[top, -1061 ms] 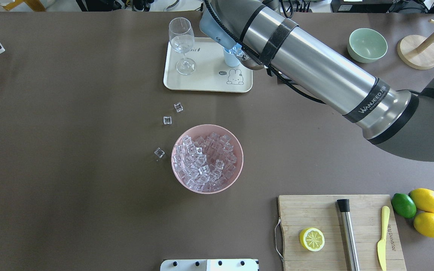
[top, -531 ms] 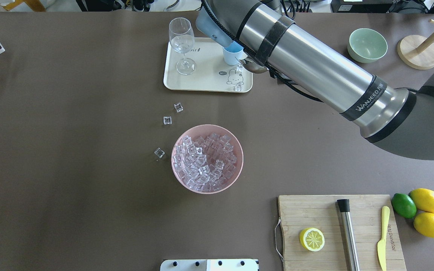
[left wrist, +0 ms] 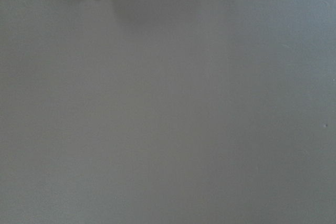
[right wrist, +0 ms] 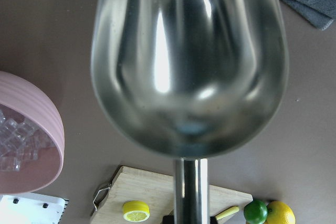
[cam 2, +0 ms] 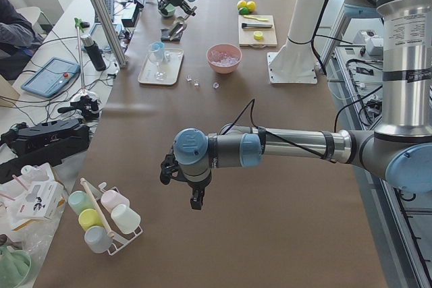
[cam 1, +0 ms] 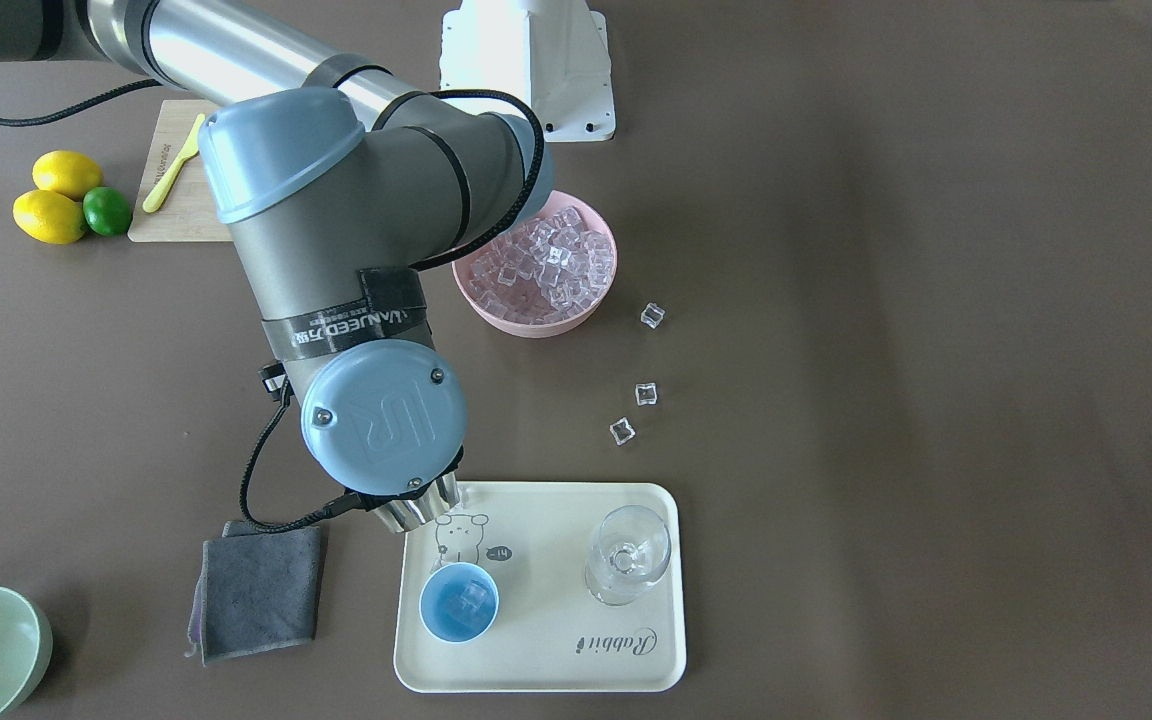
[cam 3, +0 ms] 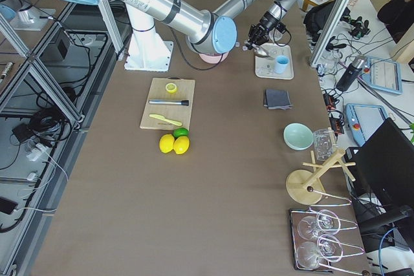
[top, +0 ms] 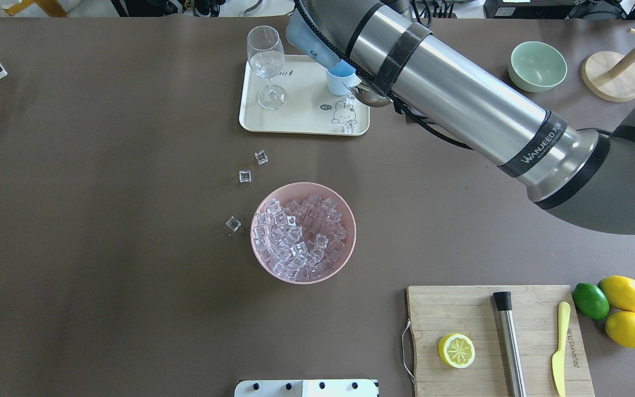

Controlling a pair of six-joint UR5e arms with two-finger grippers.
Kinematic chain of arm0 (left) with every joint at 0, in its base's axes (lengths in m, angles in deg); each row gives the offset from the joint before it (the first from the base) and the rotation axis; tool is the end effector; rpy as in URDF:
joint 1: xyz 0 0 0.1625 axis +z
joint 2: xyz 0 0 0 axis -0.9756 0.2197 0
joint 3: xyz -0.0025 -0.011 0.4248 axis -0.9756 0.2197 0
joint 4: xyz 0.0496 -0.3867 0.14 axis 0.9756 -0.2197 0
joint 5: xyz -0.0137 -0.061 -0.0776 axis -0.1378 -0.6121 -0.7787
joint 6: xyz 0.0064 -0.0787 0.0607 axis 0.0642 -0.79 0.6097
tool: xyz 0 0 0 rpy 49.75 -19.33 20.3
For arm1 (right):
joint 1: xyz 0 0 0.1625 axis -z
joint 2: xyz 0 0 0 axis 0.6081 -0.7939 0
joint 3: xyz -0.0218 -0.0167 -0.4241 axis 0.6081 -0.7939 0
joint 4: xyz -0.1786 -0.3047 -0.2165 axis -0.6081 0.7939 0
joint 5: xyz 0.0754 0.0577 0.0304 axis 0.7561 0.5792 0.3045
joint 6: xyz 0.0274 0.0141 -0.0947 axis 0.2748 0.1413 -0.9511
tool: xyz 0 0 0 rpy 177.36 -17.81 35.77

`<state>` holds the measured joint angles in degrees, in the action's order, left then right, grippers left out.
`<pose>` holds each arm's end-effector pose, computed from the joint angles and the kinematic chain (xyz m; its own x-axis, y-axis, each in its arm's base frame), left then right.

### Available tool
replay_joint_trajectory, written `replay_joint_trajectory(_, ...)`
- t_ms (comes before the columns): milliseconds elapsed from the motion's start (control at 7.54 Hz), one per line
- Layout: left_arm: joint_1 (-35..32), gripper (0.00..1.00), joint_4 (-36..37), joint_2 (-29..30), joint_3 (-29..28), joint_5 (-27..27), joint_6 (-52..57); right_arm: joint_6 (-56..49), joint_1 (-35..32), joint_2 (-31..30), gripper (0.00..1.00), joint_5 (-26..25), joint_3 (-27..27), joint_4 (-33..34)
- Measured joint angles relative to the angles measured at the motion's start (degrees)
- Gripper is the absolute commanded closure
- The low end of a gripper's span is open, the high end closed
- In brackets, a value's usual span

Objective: Put ice in cup with scoop
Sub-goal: 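Carry the empty scoop back and lower it onto the table with the right gripper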

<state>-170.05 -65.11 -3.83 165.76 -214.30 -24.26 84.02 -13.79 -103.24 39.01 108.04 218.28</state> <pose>-0.0807 -0.4434 0.6398 0.6629 0.1100 -0.7406 -0.0826 0.9939 0.0737 -0.4351 -0.6618 0.1480 0.6834 -0.4395 0.5829 0.6566 0.7190 -0.2277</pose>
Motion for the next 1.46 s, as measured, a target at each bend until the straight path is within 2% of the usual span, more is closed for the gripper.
replay_joint_trajectory(265,0.01,0.02,-0.06,0.02,-0.23,-0.02,0.04,-0.01,-0.05,-0.36,1.0,-0.04,0.85,0.08)
replay_joint_trajectory(398,0.02,0.02,-0.08,0.02,-0.25,-0.02,0.01,0.1,-0.23,-1.35,1.0,-0.03,3.11,0.45)
replay_joint_trajectory(663,0.02,0.02,-0.08,0.03,-0.29,-0.02,-0.03,1.37,-2.13,-6.58,1.0,0.23,12.35,1.44)
replay_joint_trajectory(1061,-0.05,0.02,-0.08,0.0,-0.53,-0.02,-0.04,9.29,-4.26,-18.13,1.0,0.97,28.43,2.23)
replay_joint_trajectory(1459,0.06,0.02,-0.17,0.06,-1.18,-0.09,-0.04,22.58,-4.72,-32.34,1.0,2.29,43.65,-2.67)
